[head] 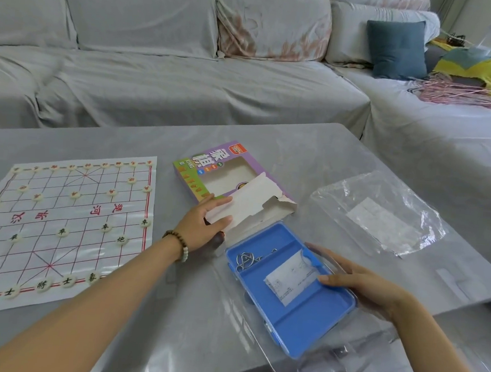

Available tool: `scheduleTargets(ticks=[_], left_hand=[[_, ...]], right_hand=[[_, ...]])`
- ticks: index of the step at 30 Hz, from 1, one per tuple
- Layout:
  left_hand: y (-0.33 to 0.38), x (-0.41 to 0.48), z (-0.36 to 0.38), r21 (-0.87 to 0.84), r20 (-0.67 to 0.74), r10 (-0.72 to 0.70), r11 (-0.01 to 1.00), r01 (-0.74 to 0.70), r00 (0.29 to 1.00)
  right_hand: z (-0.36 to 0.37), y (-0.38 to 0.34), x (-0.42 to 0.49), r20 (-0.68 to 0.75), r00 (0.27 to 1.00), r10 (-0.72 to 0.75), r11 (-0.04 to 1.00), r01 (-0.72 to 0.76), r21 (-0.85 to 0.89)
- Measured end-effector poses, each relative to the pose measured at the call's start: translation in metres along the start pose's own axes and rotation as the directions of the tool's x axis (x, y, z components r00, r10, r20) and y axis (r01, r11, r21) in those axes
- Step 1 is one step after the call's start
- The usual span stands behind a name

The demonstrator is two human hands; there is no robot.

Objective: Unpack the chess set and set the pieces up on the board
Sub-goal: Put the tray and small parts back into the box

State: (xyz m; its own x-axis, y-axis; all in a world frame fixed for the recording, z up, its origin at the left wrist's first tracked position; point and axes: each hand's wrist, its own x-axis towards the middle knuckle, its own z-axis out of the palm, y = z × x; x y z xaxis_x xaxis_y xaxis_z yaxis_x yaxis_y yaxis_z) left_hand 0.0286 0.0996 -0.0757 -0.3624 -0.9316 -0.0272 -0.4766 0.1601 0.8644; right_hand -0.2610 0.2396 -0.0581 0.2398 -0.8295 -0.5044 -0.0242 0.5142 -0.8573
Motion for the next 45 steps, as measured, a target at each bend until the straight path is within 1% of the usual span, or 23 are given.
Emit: scheduleTargets(ticks=[4, 9, 13, 19, 21, 26, 29, 32, 35, 38, 39, 40, 42, 43, 44, 45], left_hand=[[-0.001, -0.001, 0.0, -0.035, -0.008, 0.028, 0.999, -0.029, 1.0], [-0.001, 0.001, 0.001, -0.112, 0.0, 0.035, 0.993, -0.035, 0.999], [-0.004, 0.003, 0.0, -0.086, 0.002, 0.048, 0.995, -0.048, 0.999], [-0.003, 0.003, 0.003, -0.061, -0.021, 0.072, 0.995, -0.073, 0.997], [-0.004, 0.004, 0.002, -0.082, -0.038, 0.068, 0.994, -0.071, 0.997], [0.006, 0.004, 0.009, -0.203, -0.099, 0.049, 0.977, -0.068, 0.994], [0.011, 0.004, 0.008, -0.24, -0.127, 0.04, 0.968, -0.07, 0.991], [0.017, 0.003, 0.003, -0.237, -0.132, 0.068, 0.967, -0.097, 0.989], [0.024, 0.001, -0.003, -0.194, -0.078, 0.101, 0.974, -0.115, 0.992], [0.032, -0.001, -0.007, -0.16, 0.087, 0.186, 0.972, -0.17, 0.979], [0.036, -0.002, -0.007, -0.153, 0.126, 0.205, 0.971, -0.185, 0.971], [0.038, -0.002, -0.007, -0.151, 0.129, 0.215, 0.969, -0.196, 0.968], [0.043, 0.001, -0.009, -0.185, 0.053, 0.219, 0.961, -0.205, 0.974], [0.045, 0.002, -0.011, -0.215, 0.012, 0.206, 0.956, -0.199, 0.978], [0.046, 0.004, -0.014, -0.245, -0.014, 0.183, 0.952, -0.181, 0.983], [0.046, 0.005, -0.016, -0.276, -0.028, 0.151, 0.949, -0.153, 0.988]], right_hand=[[-0.003, -0.006, 0.004, 0.02, 0.999, 0.043, 0.999, -0.043, 0.002], [-0.012, -0.008, 0.003, 0.024, 0.996, 0.086, 0.995, -0.087, 0.05], [-0.018, -0.004, -0.002, -0.027, 0.996, 0.086, 0.987, -0.081, 0.142], [-0.007, 0.0, -0.002, -0.092, 0.991, 0.095, 0.984, -0.08, 0.156], [-0.005, -0.002, -0.003, -0.096, 0.992, 0.082, 0.986, -0.066, 0.156], [0.005, -0.005, 0.003, -0.145, 0.988, 0.055, 0.987, -0.031, 0.16], [0.015, -0.007, 0.01, -0.218, 0.975, 0.03, 0.991, -0.001, 0.132], [0.023, -0.012, 0.016, -0.28, 0.96, 0.016, 0.986, 0.032, 0.165], [0.029, -0.018, 0.021, -0.293, 0.956, 0.01, 0.977, 0.053, 0.206], [0.037, -0.025, 0.025, -0.302, 0.953, -0.037, 0.968, 0.11, 0.227], [0.039, -0.028, 0.025, -0.314, 0.948, -0.055, 0.967, 0.128, 0.218], [0.041, -0.031, 0.024, -0.318, 0.945, -0.072, 0.966, 0.145, 0.213], [0.038, -0.037, 0.017, -0.247, 0.96, -0.132, 0.95, 0.193, 0.244], [0.035, -0.039, 0.01, -0.16, 0.972, -0.172, 0.942, 0.21, 0.264], [0.032, -0.041, 0.003, -0.069, 0.975, -0.213, 0.948, 0.223, 0.227], [0.028, -0.039, -0.003, 0.017, 0.971, -0.239, 0.965, 0.235, 0.116]])
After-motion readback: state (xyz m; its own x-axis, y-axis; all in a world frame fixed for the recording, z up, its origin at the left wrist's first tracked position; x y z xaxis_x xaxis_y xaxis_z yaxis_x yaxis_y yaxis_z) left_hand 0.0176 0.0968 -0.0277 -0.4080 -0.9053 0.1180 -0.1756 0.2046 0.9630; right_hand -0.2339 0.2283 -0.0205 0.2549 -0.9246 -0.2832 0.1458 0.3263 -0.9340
